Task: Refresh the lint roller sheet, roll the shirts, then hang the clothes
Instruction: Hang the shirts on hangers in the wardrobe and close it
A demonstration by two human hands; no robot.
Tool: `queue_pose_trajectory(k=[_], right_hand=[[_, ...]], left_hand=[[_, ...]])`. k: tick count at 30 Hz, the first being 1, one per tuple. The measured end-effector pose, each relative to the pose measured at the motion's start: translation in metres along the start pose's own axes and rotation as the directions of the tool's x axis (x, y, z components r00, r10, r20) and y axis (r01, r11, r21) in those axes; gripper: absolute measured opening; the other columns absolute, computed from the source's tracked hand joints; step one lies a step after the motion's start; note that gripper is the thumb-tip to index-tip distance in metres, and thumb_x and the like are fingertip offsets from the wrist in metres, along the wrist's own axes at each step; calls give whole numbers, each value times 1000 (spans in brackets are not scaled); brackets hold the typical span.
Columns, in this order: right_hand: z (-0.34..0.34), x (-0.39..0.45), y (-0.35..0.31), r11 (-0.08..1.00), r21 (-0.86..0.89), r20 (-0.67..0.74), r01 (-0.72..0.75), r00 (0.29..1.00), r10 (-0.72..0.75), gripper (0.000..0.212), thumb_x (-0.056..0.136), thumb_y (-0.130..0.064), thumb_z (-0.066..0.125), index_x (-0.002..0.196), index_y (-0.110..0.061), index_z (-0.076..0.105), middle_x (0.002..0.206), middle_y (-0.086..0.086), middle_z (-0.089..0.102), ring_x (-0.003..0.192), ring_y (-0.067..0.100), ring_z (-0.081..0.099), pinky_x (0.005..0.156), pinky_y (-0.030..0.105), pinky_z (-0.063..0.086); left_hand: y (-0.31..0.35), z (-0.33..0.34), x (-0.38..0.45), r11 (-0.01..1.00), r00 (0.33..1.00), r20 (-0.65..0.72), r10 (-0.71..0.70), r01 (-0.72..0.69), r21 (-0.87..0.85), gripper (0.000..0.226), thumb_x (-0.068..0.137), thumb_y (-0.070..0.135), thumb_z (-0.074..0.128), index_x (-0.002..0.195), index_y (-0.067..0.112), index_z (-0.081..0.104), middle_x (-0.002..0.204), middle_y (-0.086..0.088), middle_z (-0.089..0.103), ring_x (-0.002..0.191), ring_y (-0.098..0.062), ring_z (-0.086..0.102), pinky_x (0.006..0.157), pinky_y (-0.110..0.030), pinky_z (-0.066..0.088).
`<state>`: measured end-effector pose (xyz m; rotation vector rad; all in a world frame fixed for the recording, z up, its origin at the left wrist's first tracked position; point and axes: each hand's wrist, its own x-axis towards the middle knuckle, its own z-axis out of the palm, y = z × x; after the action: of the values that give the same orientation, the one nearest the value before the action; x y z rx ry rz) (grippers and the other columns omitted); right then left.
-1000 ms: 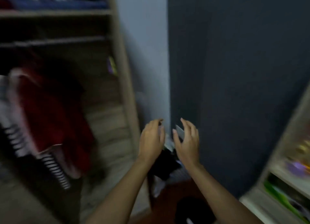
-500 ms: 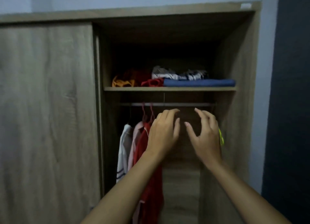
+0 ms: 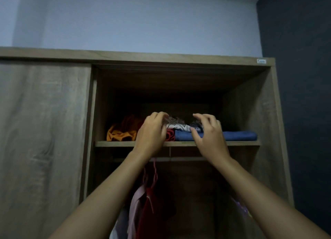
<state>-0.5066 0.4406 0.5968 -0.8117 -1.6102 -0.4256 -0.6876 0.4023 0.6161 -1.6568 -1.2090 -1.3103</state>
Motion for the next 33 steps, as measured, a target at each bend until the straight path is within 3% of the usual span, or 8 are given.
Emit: queue_pose_trajectory(k=[6,10,12,15,19,22,25,33], right_hand=[[25,52,29,990,-137,221,-38,973,68,51,90,-32,61,137,-34,40,139,-1,43,128,19,38,97,35,42],[44,82,49,975,-221,399,31,915,61,64,84,-39,66,140,-38,34,138,4,44,126,25,43,100,46,44],[50,94,55,982,-185,512,33,856,68,70,83,-35,68,144,-31,32,135,7,48,121,25,49,97,42,46],[55,107,60,990,-137,640,32,766,64,64,86,-28,65,143,-25,37,129,5,55,111,20,56,90,33,48],[60,114,73,971,-193,696,144,717,32,42,88,-22,61,129,-26,53,115,2,61,97,17,58,82,32,47],[60,117,83,983,-120,650,138,760,-28,37,89,-16,59,126,-24,55,112,1,61,94,15,58,81,31,47],[61,119,91,993,-36,592,114,803,-71,37,90,-19,60,126,-22,55,109,0,62,91,13,60,77,28,50],[58,126,107,953,-234,782,194,620,66,31,91,-34,58,119,-20,55,110,4,61,90,17,57,78,31,44]], left_hand=[[-32,32,43,998,997,58,-52,50,25,25,92,18,55,116,23,56,115,3,57,105,-10,55,82,-21,46],[-34,55,74,997,960,274,-66,74,-18,39,87,24,62,125,21,52,121,0,55,109,-14,55,84,-25,48],[-29,66,88,992,885,454,-102,122,-14,45,85,26,63,128,22,51,121,-2,56,103,-13,55,80,-24,47],[-22,82,100,976,716,667,-205,202,83,35,86,34,59,120,23,55,106,-1,60,89,-14,57,72,-26,46],[-20,95,106,956,623,730,-280,246,157,36,87,38,56,118,20,56,100,-3,59,88,-18,56,77,-32,44],[-17,102,105,950,631,712,-308,252,187,37,85,46,60,115,26,50,105,1,54,87,-14,53,82,-32,41],[-15,112,104,953,690,659,-299,178,246,51,84,48,63,127,24,48,112,-2,54,94,-16,51,83,-32,42],[-17,131,109,956,737,633,-236,62,285,35,94,23,53,128,18,48,116,-7,56,97,-19,53,87,-32,44]])
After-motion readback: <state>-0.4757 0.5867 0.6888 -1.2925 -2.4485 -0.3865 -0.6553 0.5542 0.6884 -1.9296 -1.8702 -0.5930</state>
